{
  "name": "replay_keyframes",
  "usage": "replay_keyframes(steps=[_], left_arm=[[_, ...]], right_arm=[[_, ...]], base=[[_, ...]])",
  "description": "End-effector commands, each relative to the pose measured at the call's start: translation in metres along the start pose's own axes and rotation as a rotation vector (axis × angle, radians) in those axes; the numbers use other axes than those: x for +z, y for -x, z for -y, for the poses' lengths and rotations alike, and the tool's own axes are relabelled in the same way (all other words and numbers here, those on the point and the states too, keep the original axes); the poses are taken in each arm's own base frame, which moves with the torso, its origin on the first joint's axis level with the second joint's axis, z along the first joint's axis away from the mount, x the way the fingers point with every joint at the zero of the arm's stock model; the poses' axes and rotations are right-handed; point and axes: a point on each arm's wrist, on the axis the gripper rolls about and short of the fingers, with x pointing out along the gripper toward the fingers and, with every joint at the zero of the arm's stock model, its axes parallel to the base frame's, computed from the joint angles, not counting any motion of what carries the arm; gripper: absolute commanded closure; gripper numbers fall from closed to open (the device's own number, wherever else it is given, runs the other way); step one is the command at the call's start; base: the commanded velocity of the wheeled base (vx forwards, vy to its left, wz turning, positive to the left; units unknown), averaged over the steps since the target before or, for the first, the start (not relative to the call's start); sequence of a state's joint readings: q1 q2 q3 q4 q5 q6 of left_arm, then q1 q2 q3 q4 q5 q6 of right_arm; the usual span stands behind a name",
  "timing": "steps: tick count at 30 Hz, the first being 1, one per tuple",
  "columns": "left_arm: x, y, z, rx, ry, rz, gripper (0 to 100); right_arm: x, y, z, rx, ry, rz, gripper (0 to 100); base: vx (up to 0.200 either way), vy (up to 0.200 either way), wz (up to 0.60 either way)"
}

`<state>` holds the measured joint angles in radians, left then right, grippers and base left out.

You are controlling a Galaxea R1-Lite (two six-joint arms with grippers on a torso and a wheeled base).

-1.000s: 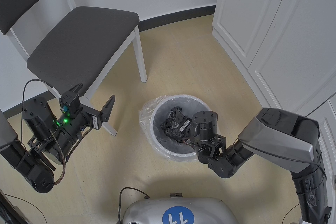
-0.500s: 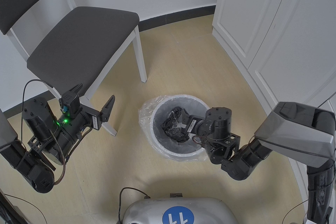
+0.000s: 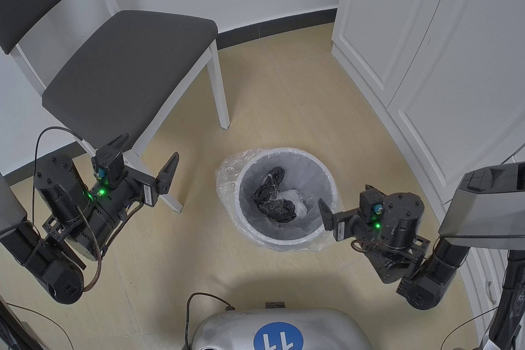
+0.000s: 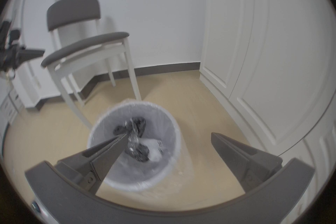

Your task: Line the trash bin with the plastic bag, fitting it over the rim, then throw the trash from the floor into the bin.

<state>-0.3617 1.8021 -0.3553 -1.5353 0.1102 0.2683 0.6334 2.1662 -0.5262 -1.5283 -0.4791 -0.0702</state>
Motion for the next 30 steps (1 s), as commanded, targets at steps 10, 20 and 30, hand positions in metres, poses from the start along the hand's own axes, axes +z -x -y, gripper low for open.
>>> replay_keyframes(steps=[10,20,30], left_arm=[[0.013,0.026,-0.005,0.001,0.013,0.028,0],[0.075,0.099,-0.028,0.07,0.051,0.314,0],[0.096,0.131,-0.044,0.242,0.086,0.424,0]], right_arm=[[0.026,0.043,0.079,-0.081,0.162,0.026,0],[0.104,0.098,0.121,-0.192,0.068,0.357,0],[0.146,0.126,0.137,-0.248,0.024,0.563,0]], base=[[0.0,0.0,0.0],[0.0,0.0,0.0],[0.0,0.0,0.0]])
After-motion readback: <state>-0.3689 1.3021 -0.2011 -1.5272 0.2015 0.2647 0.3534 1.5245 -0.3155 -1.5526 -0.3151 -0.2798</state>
